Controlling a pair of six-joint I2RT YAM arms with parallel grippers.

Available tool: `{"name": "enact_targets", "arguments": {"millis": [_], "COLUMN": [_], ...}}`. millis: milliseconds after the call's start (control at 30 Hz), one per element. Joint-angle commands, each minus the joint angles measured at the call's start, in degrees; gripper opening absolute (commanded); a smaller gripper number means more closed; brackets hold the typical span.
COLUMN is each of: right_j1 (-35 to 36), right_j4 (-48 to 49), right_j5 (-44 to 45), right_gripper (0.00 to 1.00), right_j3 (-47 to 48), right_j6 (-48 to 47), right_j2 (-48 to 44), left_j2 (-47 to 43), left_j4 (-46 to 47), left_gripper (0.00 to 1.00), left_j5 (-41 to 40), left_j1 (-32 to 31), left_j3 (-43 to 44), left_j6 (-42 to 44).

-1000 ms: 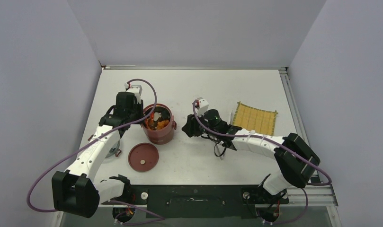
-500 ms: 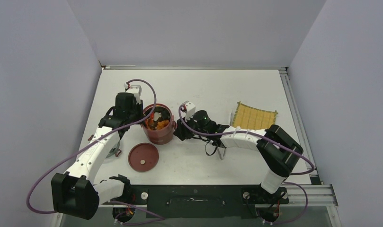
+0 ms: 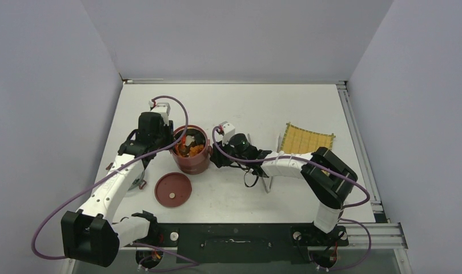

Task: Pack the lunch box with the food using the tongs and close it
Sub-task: Close the fastener on the packing box.

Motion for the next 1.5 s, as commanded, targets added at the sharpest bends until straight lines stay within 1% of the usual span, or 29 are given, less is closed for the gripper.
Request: {"name": "enact_targets", "arguments": {"millis": [0, 567, 733, 800, 933, 1033, 1100, 1300, 1400, 1467], "right_j1": [0.01, -1.16, -1.24, -1.52, -2.38, -2.42, -2.44, -2.44, -2.39, -2.41], "right_j4": [4.20, 5.30, 2.91, -0.55, -8.69, -12.50, -13.70, -16.28, -20.23, -20.94], "right_j5": [2.58, 2.64, 2.34, 3.96, 6.50, 7.58, 7.71, 7.35, 7.52, 7.54], "right_gripper": [0.42, 0.42, 0.42, 0.42, 0.39, 0.37, 0.36, 0.34, 0.33, 0.33], "right_j3": [2.78, 2.40, 1.24, 1.28, 3.58, 6.07, 7.57, 13.35, 16.43, 16.65], "right_j6": [0.59, 2.05, 2.97, 3.86, 5.66, 6.83, 7.60, 9.84, 11.69, 12.82], "right_j2": [0.76, 1.39, -1.74, -3.09, -3.32, -2.15, -0.97, 4.81, 7.39, 7.89], "left_j2": [-1.84, -1.83, -1.03, -0.71, -0.27, 0.14, 0.56, 1.07, 1.53, 1.74], "left_j4": [2.51, 2.71, 2.91, 2.84, 2.75, 2.96, 2.67, 2.00, 1.51, 1.22], "left_gripper": [0.33, 0.33, 0.33, 0.32, 0.27, 0.23, 0.20, 0.08, 0.01, 0.00], "left_j5": [-0.09, 1.39, 2.21, 2.41, 2.33, 2.57, 2.36, -1.18, -3.43, -5.14], "left_j1": [0.26, 0.32, 0.67, 0.78, 0.74, 0.65, 0.56, -0.97, -2.23, -3.03], "left_j3": [-0.06, -0.24, 0.05, 0.32, 0.42, 0.50, 0.71, 1.18, 1.49, 1.90], "left_j6": [0.30, -1.02, -1.20, -1.21, -1.21, -1.21, -1.21, -1.21, -1.80, -1.98]}}
